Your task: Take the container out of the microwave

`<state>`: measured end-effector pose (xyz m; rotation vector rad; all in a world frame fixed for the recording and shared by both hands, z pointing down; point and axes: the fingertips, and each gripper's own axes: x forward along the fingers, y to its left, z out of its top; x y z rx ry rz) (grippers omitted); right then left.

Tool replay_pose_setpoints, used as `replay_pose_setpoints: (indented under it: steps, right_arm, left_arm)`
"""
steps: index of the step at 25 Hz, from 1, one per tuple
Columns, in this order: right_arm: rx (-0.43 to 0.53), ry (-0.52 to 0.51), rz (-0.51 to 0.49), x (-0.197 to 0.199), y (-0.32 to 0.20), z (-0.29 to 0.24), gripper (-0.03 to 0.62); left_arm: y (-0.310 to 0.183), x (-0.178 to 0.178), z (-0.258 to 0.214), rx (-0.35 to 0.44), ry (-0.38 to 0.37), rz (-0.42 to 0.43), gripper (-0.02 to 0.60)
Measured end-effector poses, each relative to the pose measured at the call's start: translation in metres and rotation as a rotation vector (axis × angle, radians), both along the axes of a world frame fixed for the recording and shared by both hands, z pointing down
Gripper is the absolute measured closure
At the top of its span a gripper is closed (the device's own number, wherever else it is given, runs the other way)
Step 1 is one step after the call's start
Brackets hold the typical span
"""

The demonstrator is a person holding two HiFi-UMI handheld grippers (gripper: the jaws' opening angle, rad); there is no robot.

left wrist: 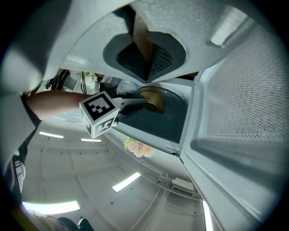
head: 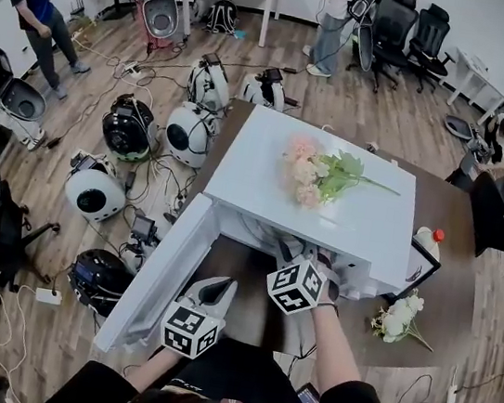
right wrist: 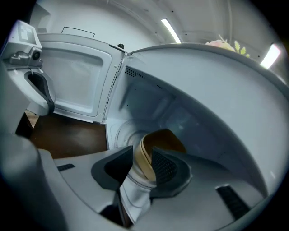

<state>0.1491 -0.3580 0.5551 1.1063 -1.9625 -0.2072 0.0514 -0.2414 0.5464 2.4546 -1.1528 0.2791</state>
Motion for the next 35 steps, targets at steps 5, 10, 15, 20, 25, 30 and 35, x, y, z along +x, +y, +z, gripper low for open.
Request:
replay_pose_setpoints:
  steps: [5,10,15,20,25,30,35]
  right_arm:
    - [-0.010,0.123,-0.058,-0.003,-0.009,0.010,0.439]
    - [-0.033,0.196,-0.088,-0.003,-0.017,0.017,0.430]
    - [-0.081,0.210,-0.068,-0.001,-0.019,0.030,0.436]
    - [-0.057,0.258,-0.066,-0.003,-0.023,0.028,0.461]
    - [-0.031,0.384,-0.165,-0.015,-0.028,0.027,0.453]
    - [-0.073,0.463,-0.196,-0.009,-0.026,0.045,0.453]
    - [-0.078,0.526,-0.233,-0.004,-0.028,0.049,0.455]
  left_arm:
    - [-0.003,-0.004,-0.001,0.009,-0.008,-0.011,0.572]
    - [-0.006,-0.004,-0.003,0.019,0.001,-0.002,0.572]
    - [-0.012,-0.004,-0.002,0.014,0.003,0.001,0.572]
    - [-0.016,-0.003,-0.004,0.014,0.006,0.008,0.572]
    - [-0.019,0.000,-0.005,0.012,0.013,0.024,0.572]
    - [-0.022,-0.005,-0.005,0.012,0.017,0.023,0.572]
    - [-0.024,-0.008,-0.007,0.014,0.018,0.030,0.572]
